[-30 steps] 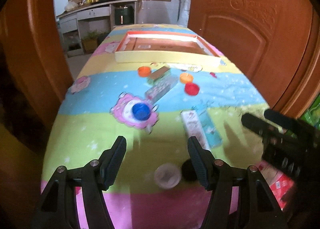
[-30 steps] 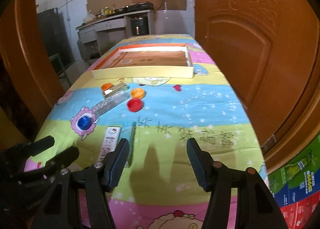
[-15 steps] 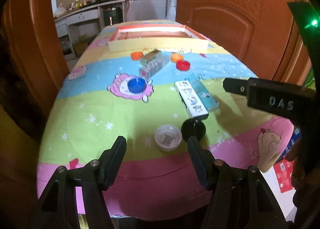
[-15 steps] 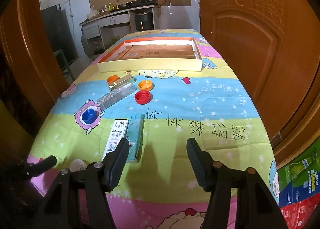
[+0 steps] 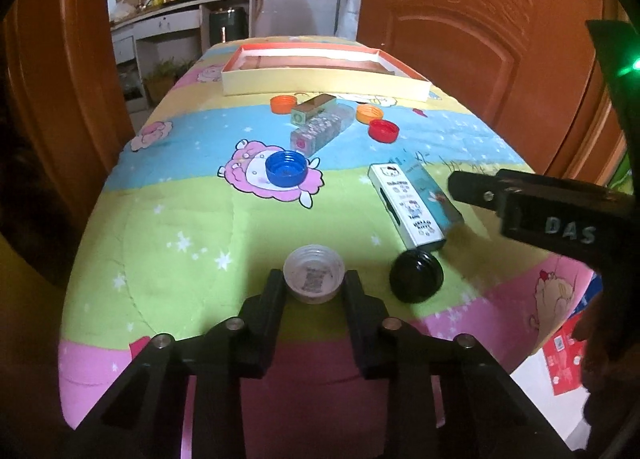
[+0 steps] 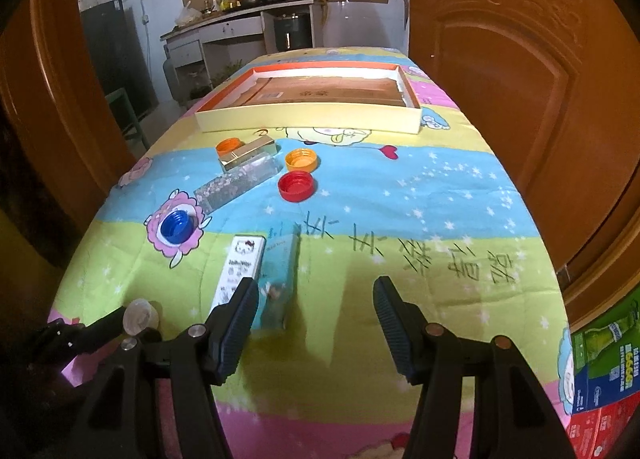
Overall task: Organize rigid objects
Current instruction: 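Grasp the small white cap with the left tool while the right tool grasps the teal lighter, then carry the white cap and teal lighter with both tools over the GOLDENLEAF box lid, then open the left tool to drop the white cap while the right tool releases the lighter, then move both tools back from the box lid toward the remaining items, then grasp the blue bottle cap with the left tool while the right tool grasps the Hello Kitty box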
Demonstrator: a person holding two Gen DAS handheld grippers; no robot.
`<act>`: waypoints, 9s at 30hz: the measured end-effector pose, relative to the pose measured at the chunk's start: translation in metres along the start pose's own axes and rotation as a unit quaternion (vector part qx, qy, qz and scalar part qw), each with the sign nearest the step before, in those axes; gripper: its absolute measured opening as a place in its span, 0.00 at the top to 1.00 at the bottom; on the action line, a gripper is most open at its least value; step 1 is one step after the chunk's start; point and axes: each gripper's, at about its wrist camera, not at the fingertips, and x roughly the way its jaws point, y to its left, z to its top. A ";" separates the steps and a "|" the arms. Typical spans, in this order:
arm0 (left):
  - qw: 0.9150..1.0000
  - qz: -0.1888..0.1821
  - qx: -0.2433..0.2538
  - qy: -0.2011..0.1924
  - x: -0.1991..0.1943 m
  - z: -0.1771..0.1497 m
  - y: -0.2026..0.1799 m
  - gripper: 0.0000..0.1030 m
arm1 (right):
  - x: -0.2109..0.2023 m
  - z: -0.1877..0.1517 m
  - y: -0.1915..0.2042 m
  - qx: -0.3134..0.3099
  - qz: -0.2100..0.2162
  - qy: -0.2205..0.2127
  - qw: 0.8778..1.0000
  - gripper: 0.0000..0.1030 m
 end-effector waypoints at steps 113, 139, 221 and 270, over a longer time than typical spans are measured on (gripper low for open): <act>0.991 0.033 -0.083 0.100 0.242 0.369 0.058 0.71 | 0.197 0.304 -0.082 -0.034 0.047 0.061 0.996 0.78; 0.993 0.034 -0.006 0.112 0.301 0.366 0.049 0.40 | 0.259 0.299 -0.094 0.008 0.023 0.108 0.994 0.62; 0.996 0.033 -0.030 -0.079 -0.062 0.120 0.020 0.40 | -0.066 0.063 -0.001 -0.017 0.005 -0.068 0.998 0.42; 1.000 0.000 -0.009 0.011 0.050 0.070 0.029 0.39 | 0.040 0.010 0.045 -0.051 0.011 0.030 0.998 0.73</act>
